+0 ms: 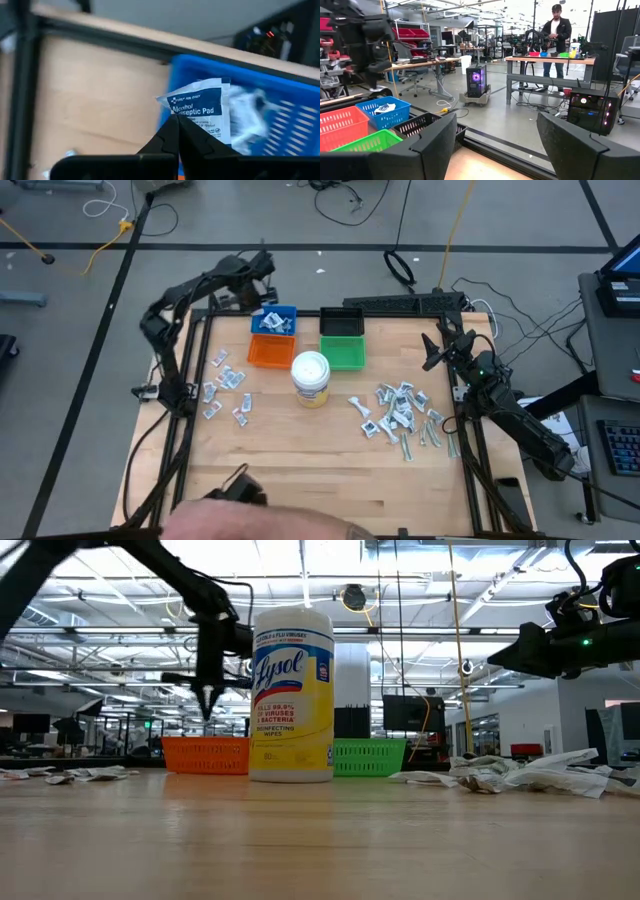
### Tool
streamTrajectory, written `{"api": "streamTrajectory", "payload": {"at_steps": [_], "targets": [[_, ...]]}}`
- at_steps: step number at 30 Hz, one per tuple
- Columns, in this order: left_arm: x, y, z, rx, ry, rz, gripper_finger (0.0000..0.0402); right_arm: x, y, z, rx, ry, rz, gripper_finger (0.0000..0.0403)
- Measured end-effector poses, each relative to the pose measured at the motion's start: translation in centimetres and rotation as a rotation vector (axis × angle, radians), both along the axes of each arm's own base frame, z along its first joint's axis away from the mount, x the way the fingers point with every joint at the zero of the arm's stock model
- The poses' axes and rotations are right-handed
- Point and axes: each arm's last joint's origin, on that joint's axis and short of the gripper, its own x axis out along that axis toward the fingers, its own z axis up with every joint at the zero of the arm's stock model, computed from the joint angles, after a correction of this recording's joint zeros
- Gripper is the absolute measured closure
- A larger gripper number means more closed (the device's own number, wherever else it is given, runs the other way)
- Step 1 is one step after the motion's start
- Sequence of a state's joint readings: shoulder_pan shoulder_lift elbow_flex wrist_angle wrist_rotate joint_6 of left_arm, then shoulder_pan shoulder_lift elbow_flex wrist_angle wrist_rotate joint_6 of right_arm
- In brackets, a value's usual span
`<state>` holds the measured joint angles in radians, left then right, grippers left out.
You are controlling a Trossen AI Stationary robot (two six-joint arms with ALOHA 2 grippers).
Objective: Pick & Place First Aid Supplies
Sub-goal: Put the blue alcohol pad into the blue bin
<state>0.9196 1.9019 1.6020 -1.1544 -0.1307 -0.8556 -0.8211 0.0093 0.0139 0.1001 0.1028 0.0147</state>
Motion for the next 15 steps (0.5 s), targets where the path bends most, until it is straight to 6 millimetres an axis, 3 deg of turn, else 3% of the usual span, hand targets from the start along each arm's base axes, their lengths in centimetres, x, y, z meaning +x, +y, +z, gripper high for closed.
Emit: {"api": "streamTrajectory", "payload": {"at_steps": [7,15], "targets": [[3.5,1.4,-0.1,-0.057,-0.006,-0.133,0.0401,0.0,0.0,0.0,0.0,0.0,0.0,0.013],[5.9,0.8,-1.6,-0.101,-0.013,-0.199,0.0401,0.0,0.0,0.0,0.0,0.0,0.0,0.0131]]}}
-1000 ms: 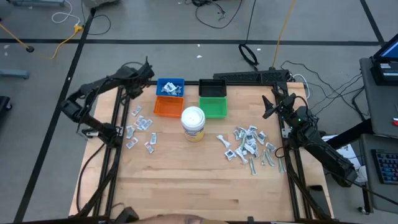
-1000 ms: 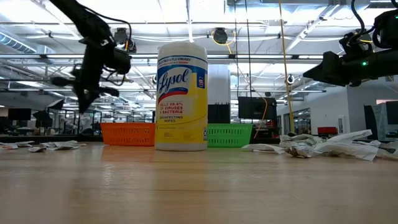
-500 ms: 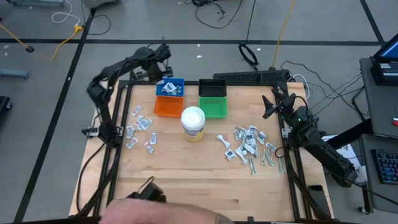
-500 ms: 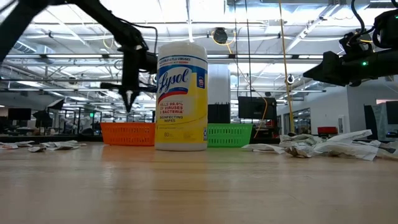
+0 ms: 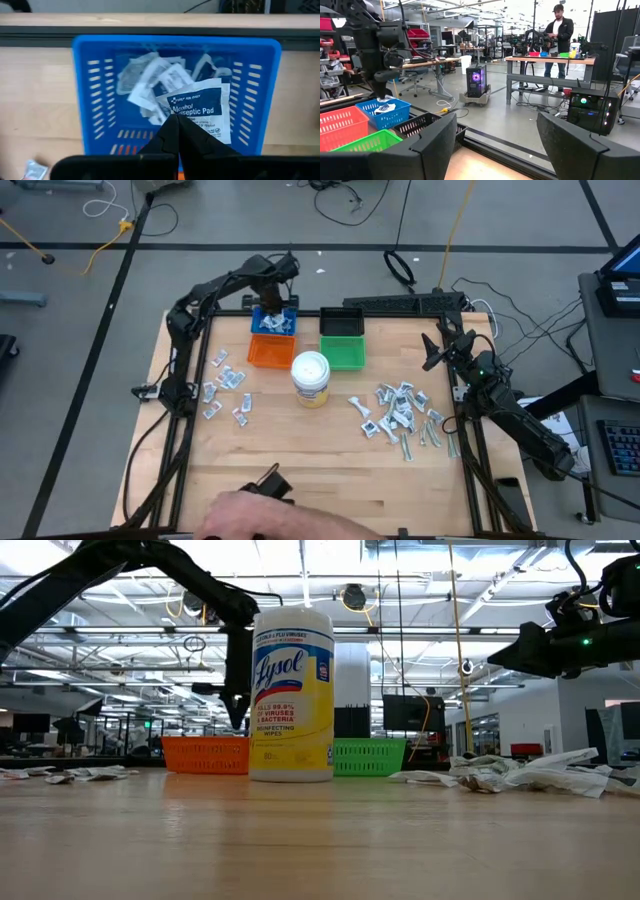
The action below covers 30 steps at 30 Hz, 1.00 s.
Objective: Pick & Place First Aid Supplies
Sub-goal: Put the blue alcohol pad into the blue bin, then put the orange ointment pack into the orange bin
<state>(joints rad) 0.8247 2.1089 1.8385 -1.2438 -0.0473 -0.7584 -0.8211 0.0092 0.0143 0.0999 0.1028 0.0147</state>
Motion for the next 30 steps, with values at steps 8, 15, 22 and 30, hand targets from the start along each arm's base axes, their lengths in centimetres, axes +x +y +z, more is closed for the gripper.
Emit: {"api": "streamTrajectory", "payload": {"at_steps": [8,15,22,30], "targets": [[0.4,0.0,0.0,0.049,0.003,0.002,0.0338,0.0,0.0,0.0,0.0,0.0,0.0,0.0132],[0.4,0.0,0.0,0.052,0.012,-0.026,0.0219,0.0,0.0,0.0,0.0,0.0,0.0,0.0131],[0.0,-0.5,0.4,0.01,0.04,-0.061,0.0149,0.0,0.0,0.0,0.0,0.0,0.0,0.0131],[-0.6,-4.0,2.4,-0.045,0.001,-0.098,0.0139,0.0,0.0,0.0,0.0,0.0,0.0,0.0132]]}}
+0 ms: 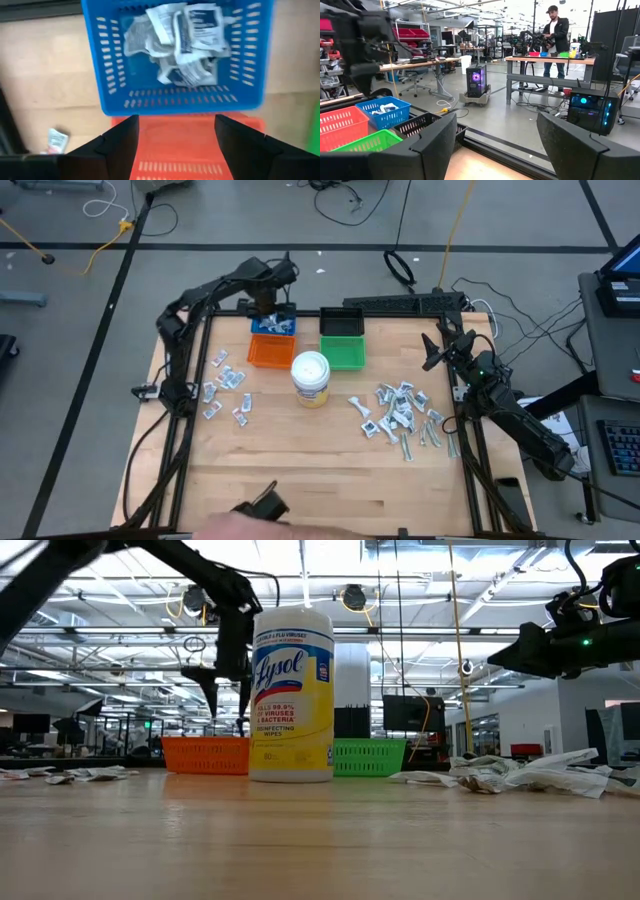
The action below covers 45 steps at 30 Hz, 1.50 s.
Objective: Pick & Place First Aid Supplies
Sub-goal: Put the orange ointment pack into the orange bin
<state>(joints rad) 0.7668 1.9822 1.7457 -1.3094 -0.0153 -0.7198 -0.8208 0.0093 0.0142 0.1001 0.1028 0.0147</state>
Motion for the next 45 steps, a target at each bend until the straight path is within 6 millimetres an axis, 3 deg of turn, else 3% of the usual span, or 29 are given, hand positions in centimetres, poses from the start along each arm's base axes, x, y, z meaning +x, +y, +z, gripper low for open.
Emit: {"api": "streamTrajectory", "payload": {"at_steps": [8,15,26,34,45], "targets": [[-2.1,-6.5,1.3,0.025,-0.117,0.036,0.0149,0.0,0.0,0.0,0.0,0.0,0.0,0.0132],[-4.1,-12.6,-0.8,-0.04,-0.182,0.061,0.0127,0.0,0.0,0.0,0.0,0.0,0.0,0.0131],[-7.1,-20.4,-4.7,-0.152,-0.072,0.048,0.0117,0.0,0.0,0.0,0.0,0.0,0.0,0.0129],[-7.6,-22.8,-7.2,-0.165,-0.003,0.006,0.0117,0.0,0.0,0.0,0.0,0.0,0.0,0.0129],[-7.7,-23.1,-10.8,-0.154,0.038,-0.004,0.0117,0.0,0.0,0.0,0.0,0.0,0.0,0.0129]]}}
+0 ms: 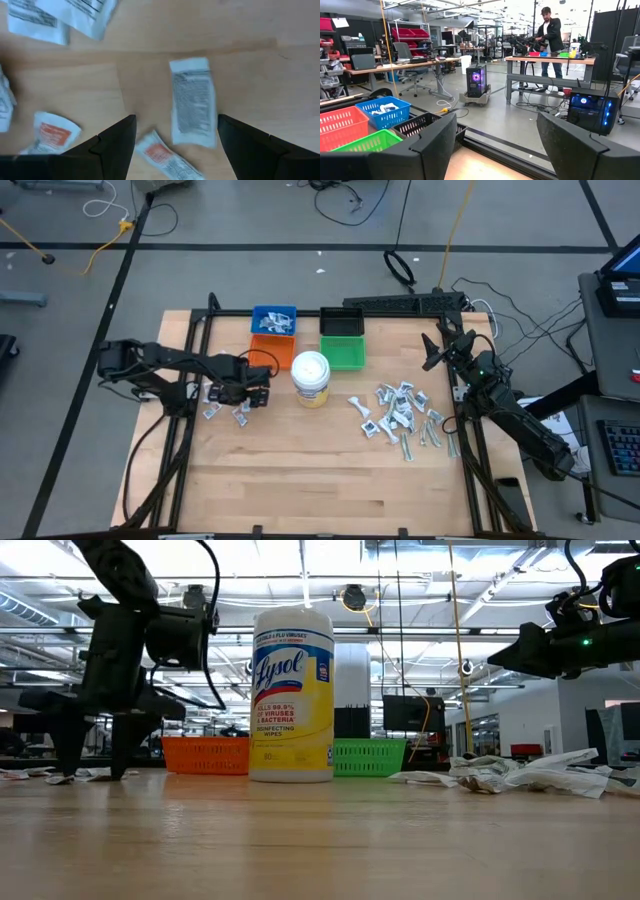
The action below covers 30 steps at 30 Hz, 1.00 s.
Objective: Pick & Place First Aid Supplies
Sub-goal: Put the orange ointment pack into the orange bin
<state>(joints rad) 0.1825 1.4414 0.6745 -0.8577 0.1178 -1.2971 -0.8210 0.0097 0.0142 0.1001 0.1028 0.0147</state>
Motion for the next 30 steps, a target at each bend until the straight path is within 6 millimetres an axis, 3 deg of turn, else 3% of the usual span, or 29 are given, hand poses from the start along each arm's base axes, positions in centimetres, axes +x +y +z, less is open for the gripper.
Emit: {"api": "streamTrajectory", "payload": {"at_steps": [5,8,19,30], "targets": [[0.1,0.1,-0.2,0.012,0.005,-0.052,0.0123,0.0,0.0,0.0,0.0,0.0,0.0,0.0128],[0.0,0.1,-0.2,0.012,0.006,-0.057,0.0156,0.0,0.0,0.0,0.0,0.0,0.0,0.0128],[-0.1,0.1,-0.2,0.022,0.017,-0.09,0.0388,0.0,0.0,0.0,0.0,0.0,0.0,0.0131],[0.0,1.5,2.8,0.005,0.054,-0.12,0.0396,0.0,0.0,0.0,0.0,0.0,0.0,0.013]]}}
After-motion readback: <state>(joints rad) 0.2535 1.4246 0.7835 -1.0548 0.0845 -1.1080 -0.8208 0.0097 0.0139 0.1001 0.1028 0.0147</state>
